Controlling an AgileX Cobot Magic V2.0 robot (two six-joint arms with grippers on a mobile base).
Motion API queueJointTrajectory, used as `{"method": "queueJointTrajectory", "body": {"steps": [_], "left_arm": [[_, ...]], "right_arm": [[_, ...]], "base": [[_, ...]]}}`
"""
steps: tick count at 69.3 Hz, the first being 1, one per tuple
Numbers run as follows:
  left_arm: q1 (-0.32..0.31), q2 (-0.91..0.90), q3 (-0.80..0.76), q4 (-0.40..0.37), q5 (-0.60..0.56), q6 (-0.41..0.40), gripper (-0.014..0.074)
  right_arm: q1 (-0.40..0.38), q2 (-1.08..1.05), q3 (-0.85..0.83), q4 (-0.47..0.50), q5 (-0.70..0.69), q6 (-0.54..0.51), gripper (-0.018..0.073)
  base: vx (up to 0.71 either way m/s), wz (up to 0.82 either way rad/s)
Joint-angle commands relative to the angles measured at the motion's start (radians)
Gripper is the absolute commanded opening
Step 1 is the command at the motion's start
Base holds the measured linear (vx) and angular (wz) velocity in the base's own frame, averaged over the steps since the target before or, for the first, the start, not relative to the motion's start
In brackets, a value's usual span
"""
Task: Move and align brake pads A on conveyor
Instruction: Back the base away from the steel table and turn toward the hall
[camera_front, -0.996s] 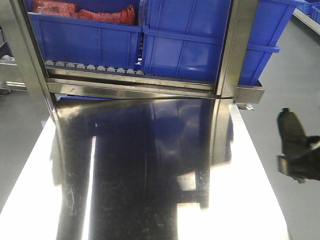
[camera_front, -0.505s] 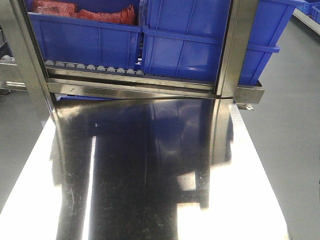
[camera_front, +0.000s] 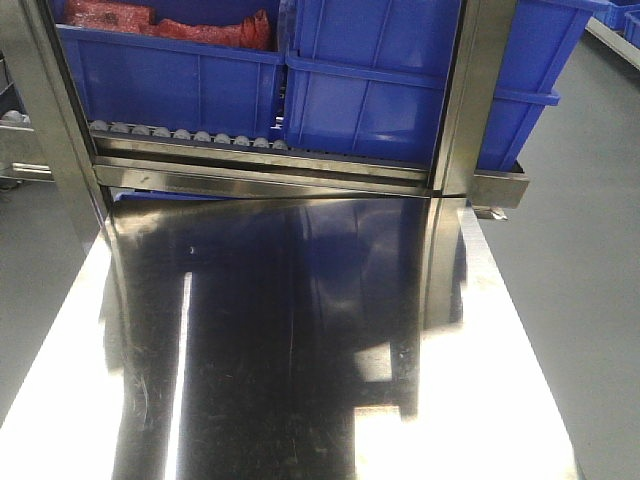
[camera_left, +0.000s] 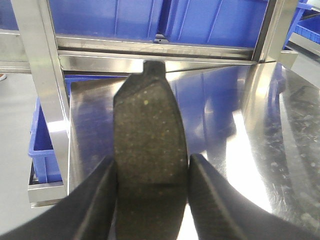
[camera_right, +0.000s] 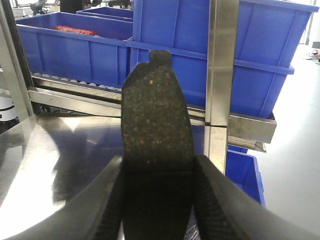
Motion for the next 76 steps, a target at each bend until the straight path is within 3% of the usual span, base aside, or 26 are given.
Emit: {"method": "queueJointTrajectory", "body": {"steps": [1, 48, 76], "left_arm": [[-0.003, 0.008, -0.029, 0.025, -0.085, -0.005, -0.0006], [-0.003, 0.008, -0.029, 0.025, -0.085, -0.005, -0.0006], [-0.003, 0.008, -0.029, 0.025, -0.085, -0.005, -0.0006]], "right_arm": [[-0.007, 0.008, -0.027, -0.026, -0.107, -0.008, -0.0004], [-0.007, 0.008, -0.027, -0.025, -0.107, -0.008, -0.0004], [-0.007, 0.008, -0.027, -0.025, -0.107, -0.008, -0.0004]], "base": [[0.00, 0.00], [-0.01, 0.02], [-0.09, 0.39]]}}
